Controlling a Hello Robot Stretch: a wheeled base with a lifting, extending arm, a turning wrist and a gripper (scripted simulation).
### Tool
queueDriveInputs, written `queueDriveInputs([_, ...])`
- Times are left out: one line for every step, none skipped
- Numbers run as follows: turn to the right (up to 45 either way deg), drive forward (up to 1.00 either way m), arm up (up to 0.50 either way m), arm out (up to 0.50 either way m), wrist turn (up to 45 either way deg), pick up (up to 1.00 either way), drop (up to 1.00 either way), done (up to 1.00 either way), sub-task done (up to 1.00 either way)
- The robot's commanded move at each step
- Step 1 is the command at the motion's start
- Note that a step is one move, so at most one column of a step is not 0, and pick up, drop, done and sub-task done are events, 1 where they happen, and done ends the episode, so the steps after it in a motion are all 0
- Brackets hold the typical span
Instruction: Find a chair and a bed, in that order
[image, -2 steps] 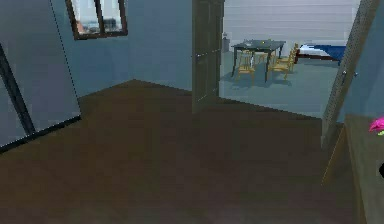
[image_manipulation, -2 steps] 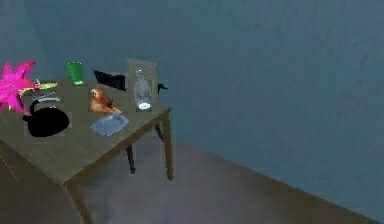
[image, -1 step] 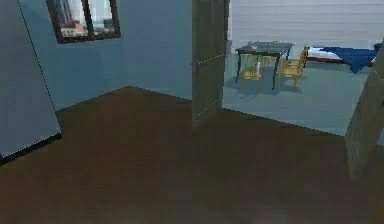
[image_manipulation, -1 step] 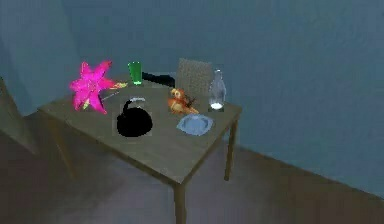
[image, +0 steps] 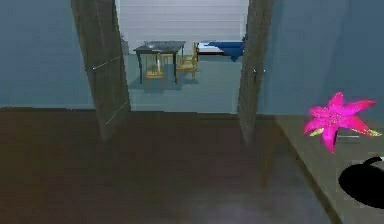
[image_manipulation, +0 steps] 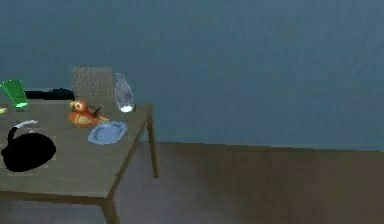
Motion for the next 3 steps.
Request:
queueDriveInputs([0.0, 1.00, 0.00, 0.00, 0.0, 0.00, 0.00, 0.00, 0.00])
queueDriveInputs([0.0, 1.00, 0.00, 0.00, 0.0, 0.00, 0.00, 0.00, 0.00])
queueDriveInputs([0.0, 1.00, 0.00, 0.00, 0.0, 0.00, 0.00, 0.00, 0.00])
